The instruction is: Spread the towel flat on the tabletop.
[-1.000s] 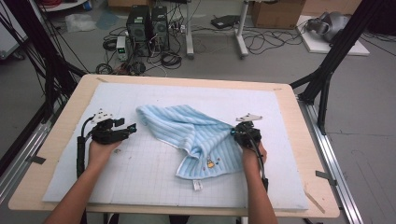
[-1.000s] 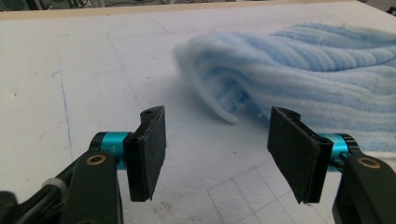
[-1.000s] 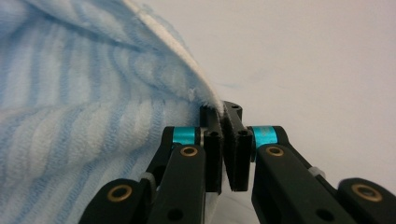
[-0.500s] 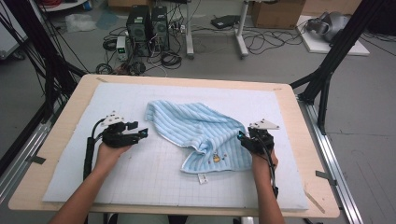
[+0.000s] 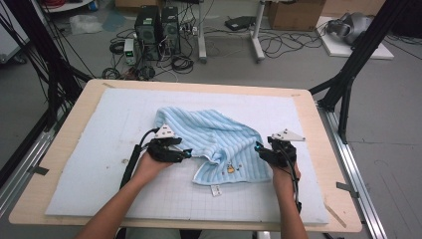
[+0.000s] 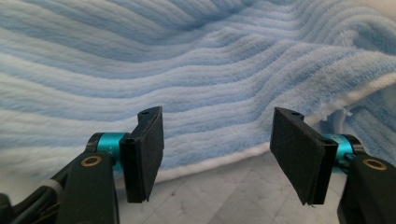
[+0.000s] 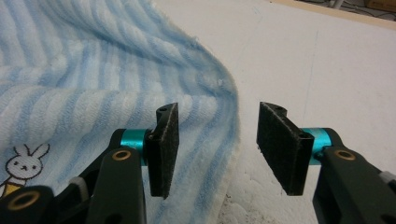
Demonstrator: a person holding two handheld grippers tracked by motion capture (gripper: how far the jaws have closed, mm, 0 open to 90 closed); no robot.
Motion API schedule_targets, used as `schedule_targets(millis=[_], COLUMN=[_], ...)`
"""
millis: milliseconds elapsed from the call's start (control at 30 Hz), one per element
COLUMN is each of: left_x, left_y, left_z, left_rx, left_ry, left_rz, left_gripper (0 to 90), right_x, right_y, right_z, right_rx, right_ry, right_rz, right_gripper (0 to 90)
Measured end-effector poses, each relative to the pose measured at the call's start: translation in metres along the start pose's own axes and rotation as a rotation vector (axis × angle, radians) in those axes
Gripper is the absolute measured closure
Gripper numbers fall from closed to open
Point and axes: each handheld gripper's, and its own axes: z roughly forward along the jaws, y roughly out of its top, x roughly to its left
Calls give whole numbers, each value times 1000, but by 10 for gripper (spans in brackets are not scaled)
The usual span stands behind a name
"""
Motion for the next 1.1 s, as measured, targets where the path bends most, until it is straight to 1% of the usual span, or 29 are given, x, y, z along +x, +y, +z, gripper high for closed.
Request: schedule_targets(millis=[33,67,100,133,167,200,233,267,300,333,367,400,433,500,567,600,633,667,700,733,767,800,833,867,900,933,1033,1067,1100], left_x=[-3,-3,-6,-10,-15,-15,-15,-15,-13,-11,-7,6,6,18,29,41,41,54,60,67,67,72,82,86,86,91,96,99,99], left_y=[1,1,2,2,5,5,7,9,9,9,9,8,8,8,7,5,5,4,3,3,3,2,2,2,2,-1,-4,-6,-6], left_z=[4,4,8,12,16,16,17,17,16,15,12,5,5,-4,-12,-19,-19,-26,-28,-32,-32,-34,-38,-39,-39,-40,-40,-41,-41], left_rx=[26,26,45,62,77,77,82,87,92,92,92,75,75,51,44,39,39,46,52,48,48,35,40,31,31,16,26,21,21], left_ry=[-3,-3,-12,-14,32,32,38,54,66,90,112,149,149,187,220,269,269,312,331,347,347,368,394,407,407,419,420,417,417], left_rz=[21,21,41,60,101,101,89,100,124,144,132,80,80,35,14,-4,-4,-22,-18,-32,-32,-45,-66,-71,-71,-90,-102,-126,-126], left_gripper=[356,371,410,410,471,511,581,698,817,849,854,856,857,857,857,857,857,857,858,858,858,858,858,858,857,857,855,851,836], right_x=[0,-1,-1,-1,-1,-1,-1,-1,-1,-2,-2,-3,-3,-3,-2,-2,-2,-1,0,1,1,1,3,4,6,7,8,8,8], right_y=[0,-1,-1,-1,-2,-3,-3,-3,-3,-4,-4,-4,-5,-6,-7,-7,-7,-7,-7,-7,-7,-7,-6,-6,-6,-6,-6,-6,-6], right_z=[0,1,1,1,2,2,1,1,0,0,0,-1,-1,0,1,1,1,1,1,2,3,3,5,6,7,8,10,10,11], right_rx=[2,2,3,3,9,10,8,12,14,13,11,9,14,23,27,28,32,30,33,37,35,35,39,41,45,49,54,53,56], right_ry=[3,8,11,11,15,18,20,22,24,26,26,27,29,30,33,33,35,38,39,42,45,45,53,54,58,61,66,69,74], right_rz=[8,6,8,8,10,8,3,6,12,14,15,17,18,17,19,11,14,11,10,12,10,10,7,3,-3,-5,-14,-16,-15], right_gripper=[475,471,469,469,465,464,465,464,462,461,461,460,460,460,461,461,460,461,460,460,460,460,461,461,461,461,461,462,472])
